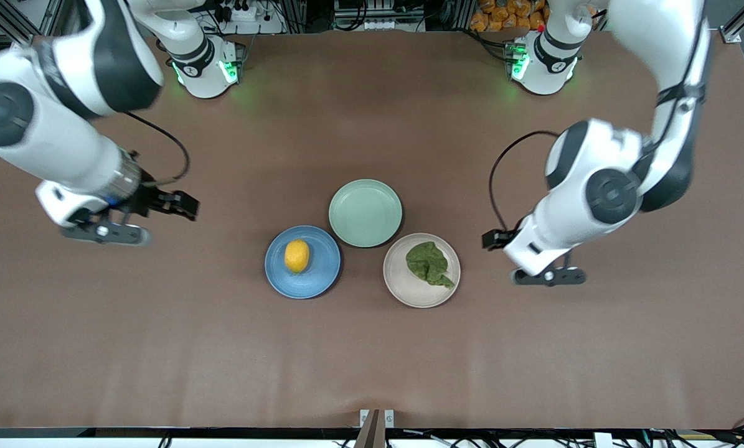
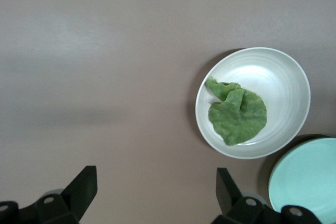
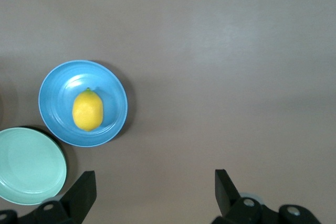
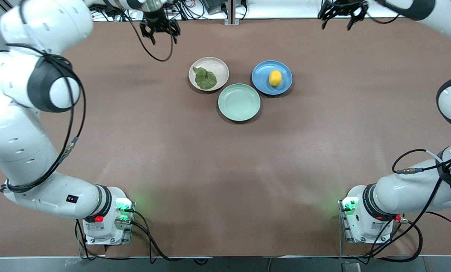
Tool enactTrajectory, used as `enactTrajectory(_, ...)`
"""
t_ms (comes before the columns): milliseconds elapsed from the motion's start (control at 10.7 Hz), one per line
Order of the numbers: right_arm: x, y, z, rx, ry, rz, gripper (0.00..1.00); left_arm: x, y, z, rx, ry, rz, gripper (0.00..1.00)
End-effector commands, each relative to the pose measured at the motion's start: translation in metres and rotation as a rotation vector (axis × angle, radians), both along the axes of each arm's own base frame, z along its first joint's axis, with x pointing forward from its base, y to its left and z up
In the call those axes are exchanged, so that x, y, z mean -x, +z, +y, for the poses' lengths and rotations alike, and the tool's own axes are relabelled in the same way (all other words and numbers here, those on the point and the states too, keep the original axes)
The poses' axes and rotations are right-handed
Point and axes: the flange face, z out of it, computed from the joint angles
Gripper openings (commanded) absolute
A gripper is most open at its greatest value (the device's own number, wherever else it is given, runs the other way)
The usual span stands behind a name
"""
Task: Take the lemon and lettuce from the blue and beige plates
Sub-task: 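Reach the right gripper to the lemon while the left gripper reaches the lettuce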
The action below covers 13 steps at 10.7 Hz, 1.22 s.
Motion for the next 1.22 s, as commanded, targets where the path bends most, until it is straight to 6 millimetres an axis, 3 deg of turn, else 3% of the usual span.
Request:
enactTrajectory(0,-0.009,-0.036,0.029,-0.022,-0.023,0.008,1.00,-0.011,-0.061,-0.026,0.015,0.015,-0.030,1.00)
enactTrajectory(94,-0.012,-0.049,0.039,-0.028,-0.053,0.003,1.00,-0.017,-0.079,-0.027,0.027,0.034,-0.052,1.00)
enactTrajectory(469,-0.021,-0.110,0.080,-0.055,-0.120,0.000,1.00,-0.020,-0.099,-0.033,0.062,0.114,-0.067,1.00)
enactTrajectory(750,-0.016,-0.160,0.116,-0.032,-0.171,0.016,1.00,-0.013,-0.107,-0.063,0.080,0.208,-0.100,1.00)
enactTrajectory(938,-0.009,-0.182,0.131,0.014,-0.186,0.015,1.00,0.007,-0.120,-0.100,0.070,0.170,-0.091,1.00)
enactTrajectory(1125,-0.005,-0.200,0.140,0.046,-0.177,0.011,1.00,0.014,-0.128,-0.119,0.086,0.221,-0.108,1.00)
